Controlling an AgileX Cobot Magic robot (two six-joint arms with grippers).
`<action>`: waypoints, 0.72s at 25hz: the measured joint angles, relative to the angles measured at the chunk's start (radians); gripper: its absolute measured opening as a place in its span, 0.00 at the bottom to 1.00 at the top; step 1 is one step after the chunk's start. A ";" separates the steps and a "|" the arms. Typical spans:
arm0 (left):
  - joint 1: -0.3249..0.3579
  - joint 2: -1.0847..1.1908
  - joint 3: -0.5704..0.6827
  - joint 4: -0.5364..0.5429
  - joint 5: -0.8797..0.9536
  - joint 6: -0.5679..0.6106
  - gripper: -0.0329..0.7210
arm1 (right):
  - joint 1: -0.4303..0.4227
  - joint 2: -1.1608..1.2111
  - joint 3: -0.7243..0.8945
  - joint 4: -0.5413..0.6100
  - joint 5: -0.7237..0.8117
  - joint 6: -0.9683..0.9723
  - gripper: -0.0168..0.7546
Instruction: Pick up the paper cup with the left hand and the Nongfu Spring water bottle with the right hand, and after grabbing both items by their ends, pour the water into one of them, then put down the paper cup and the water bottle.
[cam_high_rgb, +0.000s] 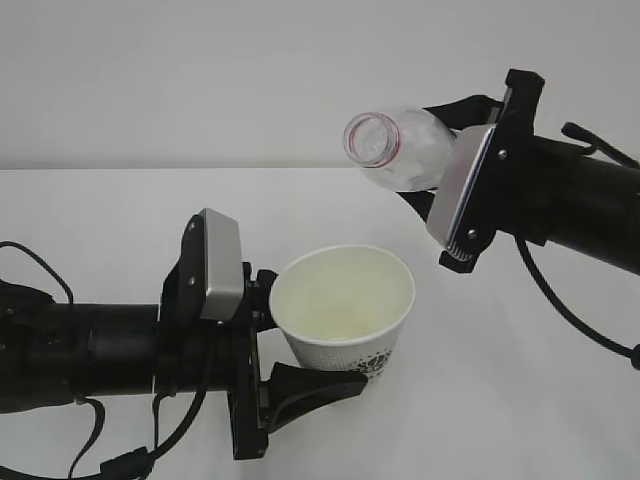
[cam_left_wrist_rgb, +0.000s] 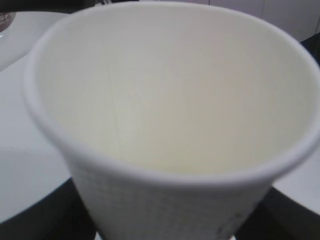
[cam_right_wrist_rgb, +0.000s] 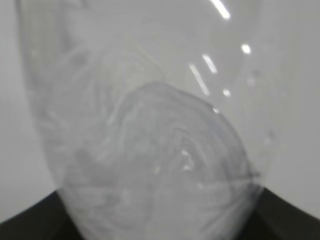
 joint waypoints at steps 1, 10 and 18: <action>0.000 0.000 0.000 0.002 0.003 0.000 0.74 | 0.000 0.000 0.000 0.004 -0.002 -0.008 0.64; 0.000 0.000 0.000 0.006 0.005 0.000 0.74 | 0.000 0.000 0.000 0.011 -0.030 -0.087 0.64; 0.000 0.000 0.000 0.016 0.005 0.000 0.74 | 0.000 0.000 0.000 0.013 -0.094 -0.156 0.64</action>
